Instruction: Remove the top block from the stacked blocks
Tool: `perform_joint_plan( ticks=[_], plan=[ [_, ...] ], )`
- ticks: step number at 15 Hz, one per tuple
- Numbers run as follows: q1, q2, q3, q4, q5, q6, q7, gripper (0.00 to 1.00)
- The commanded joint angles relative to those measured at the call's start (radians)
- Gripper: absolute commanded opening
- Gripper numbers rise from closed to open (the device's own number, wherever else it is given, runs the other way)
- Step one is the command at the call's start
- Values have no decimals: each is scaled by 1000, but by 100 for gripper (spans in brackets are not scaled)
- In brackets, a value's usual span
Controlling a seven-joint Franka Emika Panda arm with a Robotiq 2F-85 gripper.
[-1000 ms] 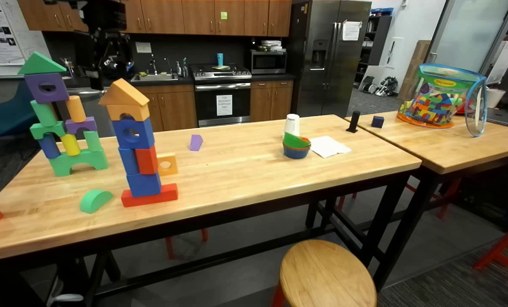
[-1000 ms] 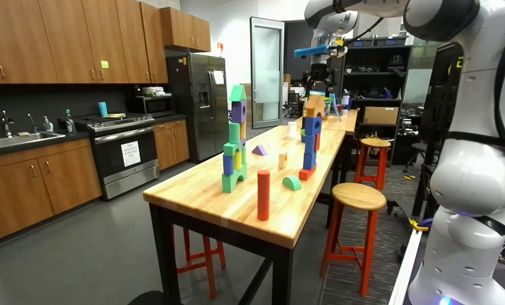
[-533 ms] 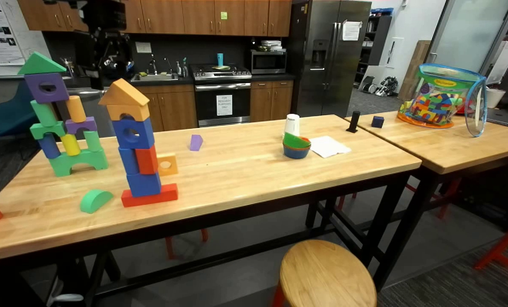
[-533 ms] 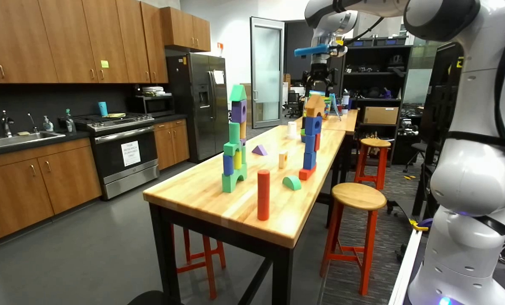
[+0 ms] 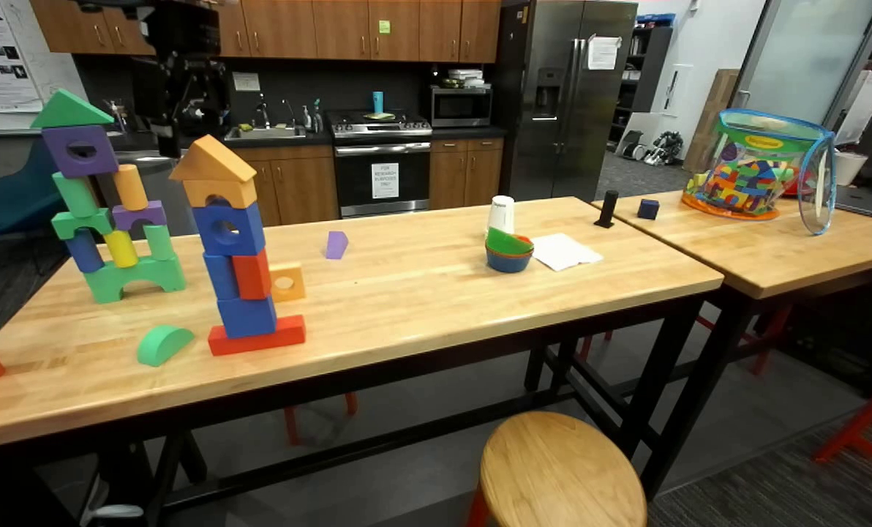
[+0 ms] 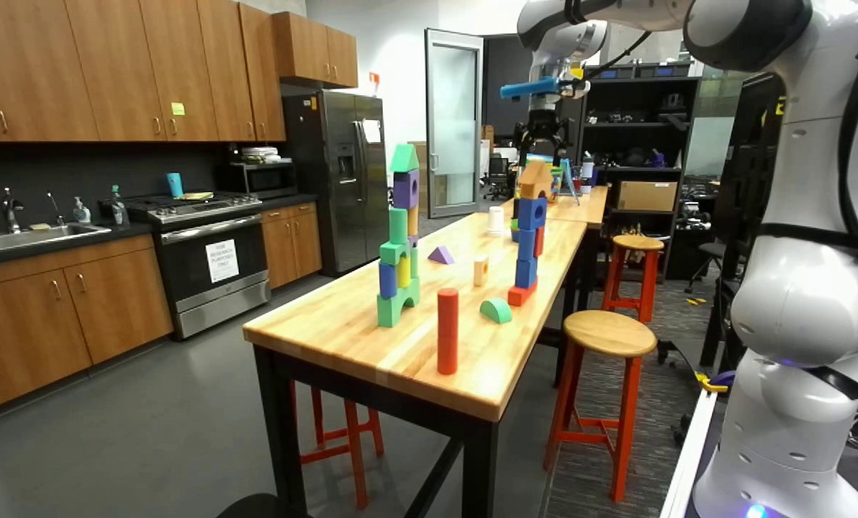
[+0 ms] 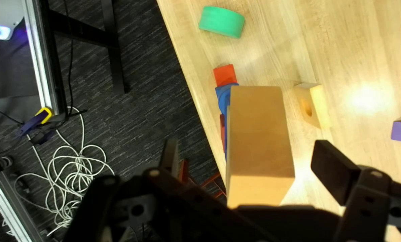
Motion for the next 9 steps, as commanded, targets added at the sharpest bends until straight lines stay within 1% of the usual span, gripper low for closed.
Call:
perform_joint_plan(
  ticks=[1,2,3,4,7,9],
  plan=[
    [-4,14,-5,27,13,-23,-16,100],
    [-3,14,-4,26,9,-22,-18,77],
    [-2,14,-4,26,8,-21,-18,74],
    [-2,14,-4,26,8,-21,-18,69],
    [-2,14,-4,27,8,-22,-19,47],
    [-2,15,-3,28,8,-22,-20,30]
  ],
)
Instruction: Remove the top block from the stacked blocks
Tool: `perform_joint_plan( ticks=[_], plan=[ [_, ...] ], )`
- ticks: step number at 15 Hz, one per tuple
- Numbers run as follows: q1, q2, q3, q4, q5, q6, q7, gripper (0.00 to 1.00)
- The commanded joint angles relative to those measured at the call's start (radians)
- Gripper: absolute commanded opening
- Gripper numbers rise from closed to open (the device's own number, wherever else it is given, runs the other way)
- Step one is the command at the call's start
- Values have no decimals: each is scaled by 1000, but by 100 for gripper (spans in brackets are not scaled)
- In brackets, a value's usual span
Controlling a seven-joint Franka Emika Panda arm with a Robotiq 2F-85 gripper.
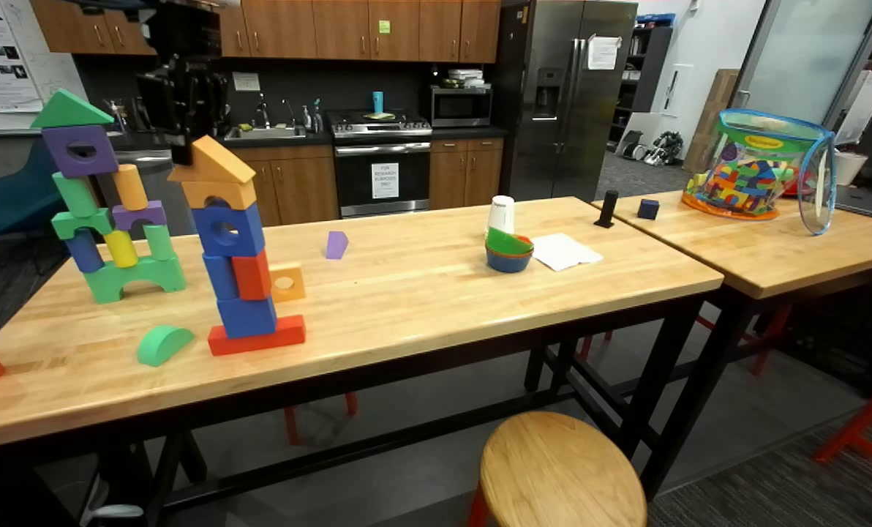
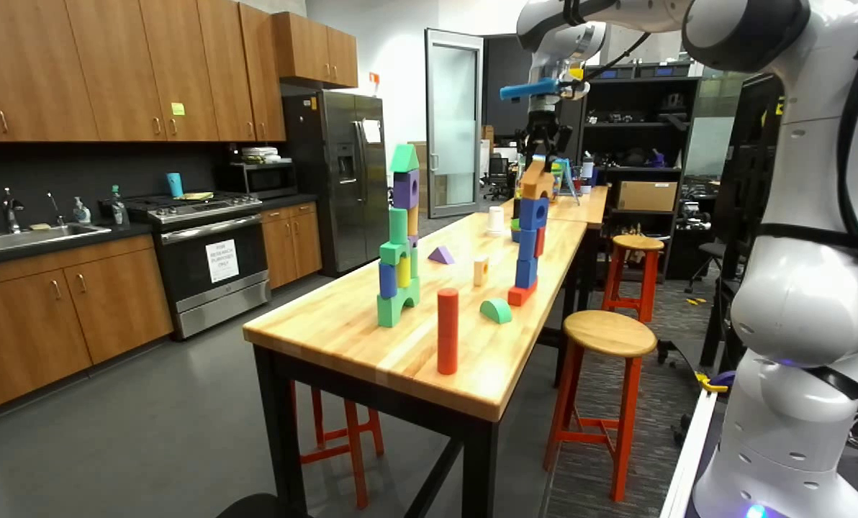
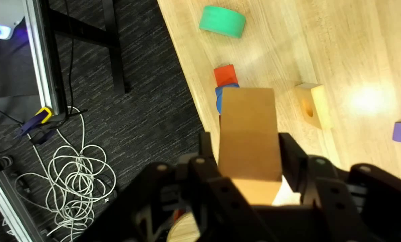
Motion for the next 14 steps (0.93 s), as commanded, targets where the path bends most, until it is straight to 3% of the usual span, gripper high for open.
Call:
perform_joint_plan(
  ticks=[1,2,14],
  plan=[
    [-2,12,-3,28,8,-23,-17,23],
    [-1,12,-3,29,8,-23,-17,16],
    [10,-13,8,101,-9,-40,-54,16]
  ],
)
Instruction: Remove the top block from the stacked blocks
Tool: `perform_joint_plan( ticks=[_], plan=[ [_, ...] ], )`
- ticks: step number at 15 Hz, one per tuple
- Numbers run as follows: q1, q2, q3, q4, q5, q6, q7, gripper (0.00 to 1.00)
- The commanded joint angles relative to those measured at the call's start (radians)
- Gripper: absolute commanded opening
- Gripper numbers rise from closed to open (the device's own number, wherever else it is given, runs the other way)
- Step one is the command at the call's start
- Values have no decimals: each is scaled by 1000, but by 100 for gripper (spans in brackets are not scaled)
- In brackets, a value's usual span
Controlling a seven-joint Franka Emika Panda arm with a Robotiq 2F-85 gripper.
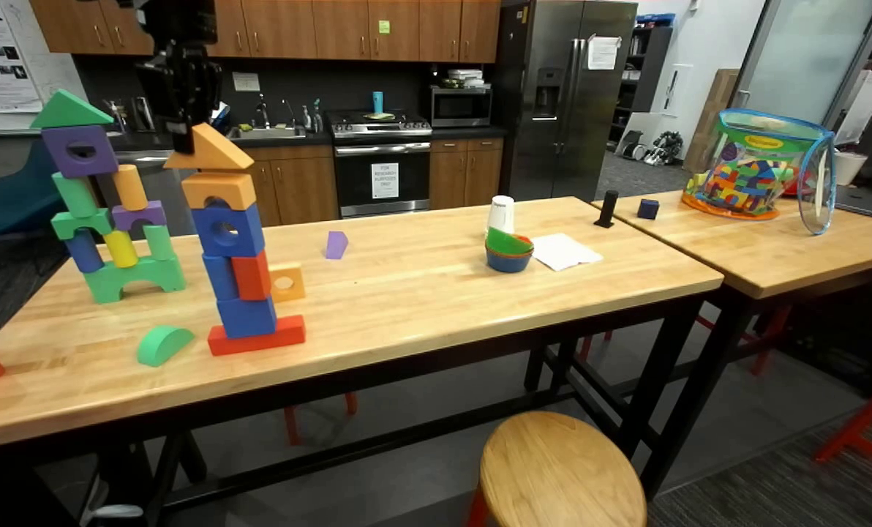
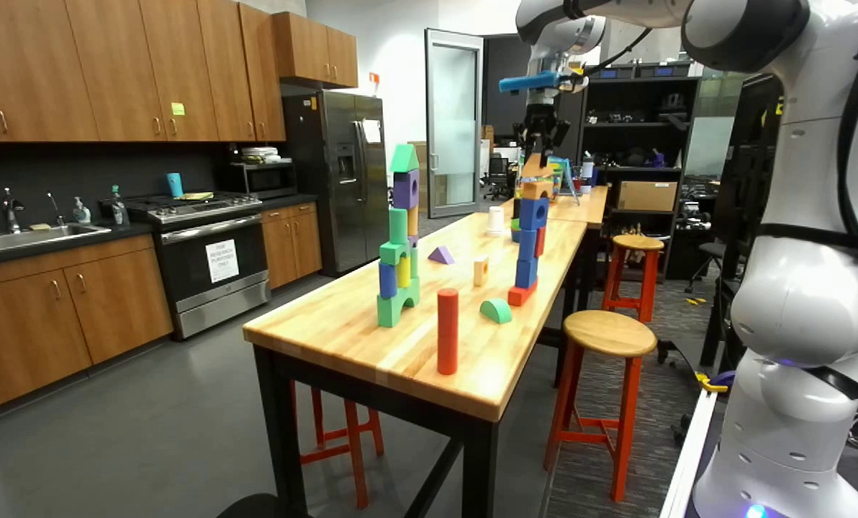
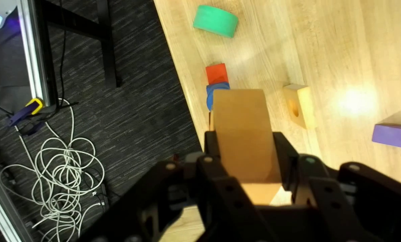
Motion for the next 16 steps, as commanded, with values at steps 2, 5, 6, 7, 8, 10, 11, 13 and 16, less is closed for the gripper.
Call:
perform_joint_plan(
  ticks=[2,5,6,7,8,10,11,13,16],
  plan=[
    [15,-40,9,119,-31,-58,-47,16],
    [37,-48,25,236,-83,-101,-71,16],
    [45,-37,31,278,-97,-115,-74,16],
    [51,-25,39,310,-102,-119,-74,16],
    [57,-16,45,335,-101,-119,-72,16],
    [70,-10,59,347,-96,-114,-78,16],
    [75,-13,65,338,-88,-119,-95,16],
    [84,-15,76,316,-90,-121,-120,16],
    [85,-10,85,290,-88,-127,-143,16]
  ],
)
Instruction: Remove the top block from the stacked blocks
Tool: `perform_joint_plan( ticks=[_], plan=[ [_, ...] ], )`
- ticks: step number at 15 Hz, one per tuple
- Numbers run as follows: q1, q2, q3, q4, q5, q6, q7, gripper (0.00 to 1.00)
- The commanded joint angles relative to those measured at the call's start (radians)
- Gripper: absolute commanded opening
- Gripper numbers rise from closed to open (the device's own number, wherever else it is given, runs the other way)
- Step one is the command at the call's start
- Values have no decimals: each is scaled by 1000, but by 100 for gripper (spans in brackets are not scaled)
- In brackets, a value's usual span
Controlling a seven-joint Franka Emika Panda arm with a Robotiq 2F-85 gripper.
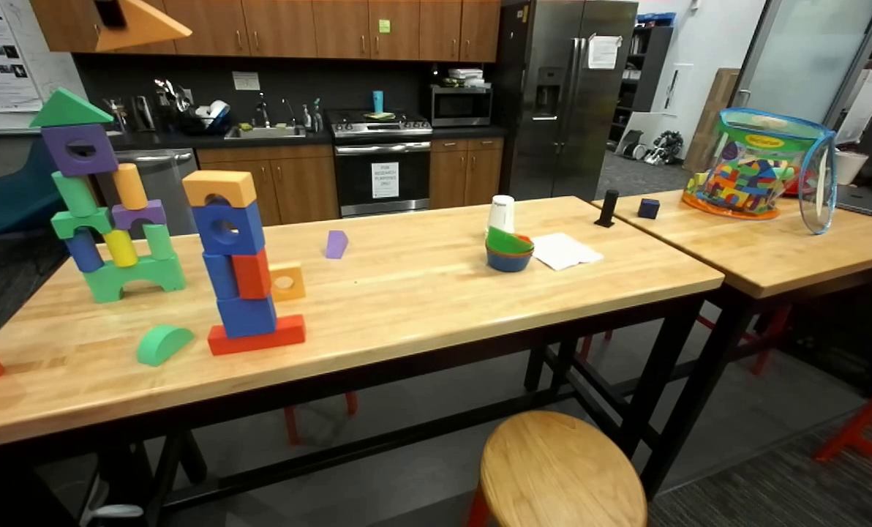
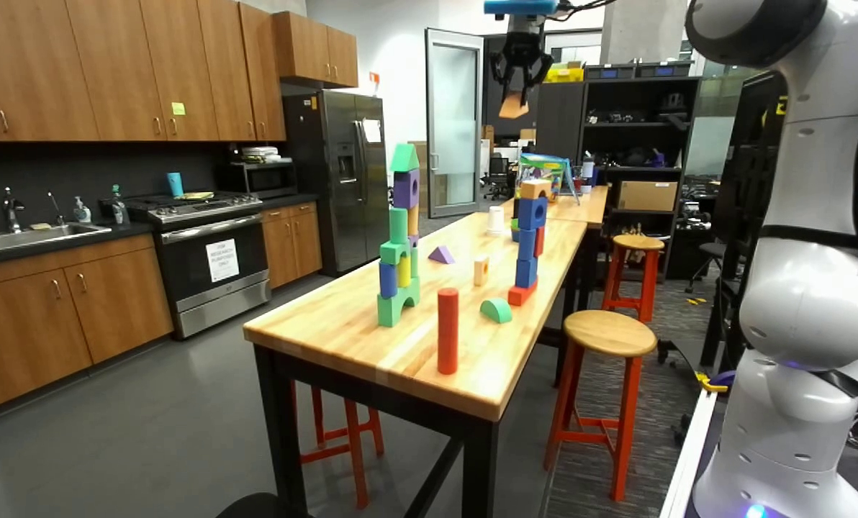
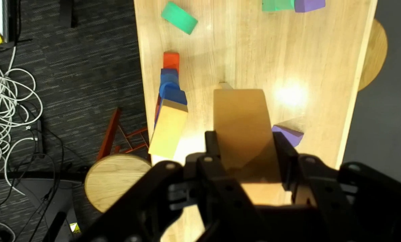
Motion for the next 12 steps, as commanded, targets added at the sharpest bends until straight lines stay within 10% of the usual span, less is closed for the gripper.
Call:
perform_joint_plan(
  ticks=[1,12],
  plan=[
    [2,5,6,-19,-6,-20,-43,16],
    [3,18,8,-110,30,102,-39,16]
  ],
)
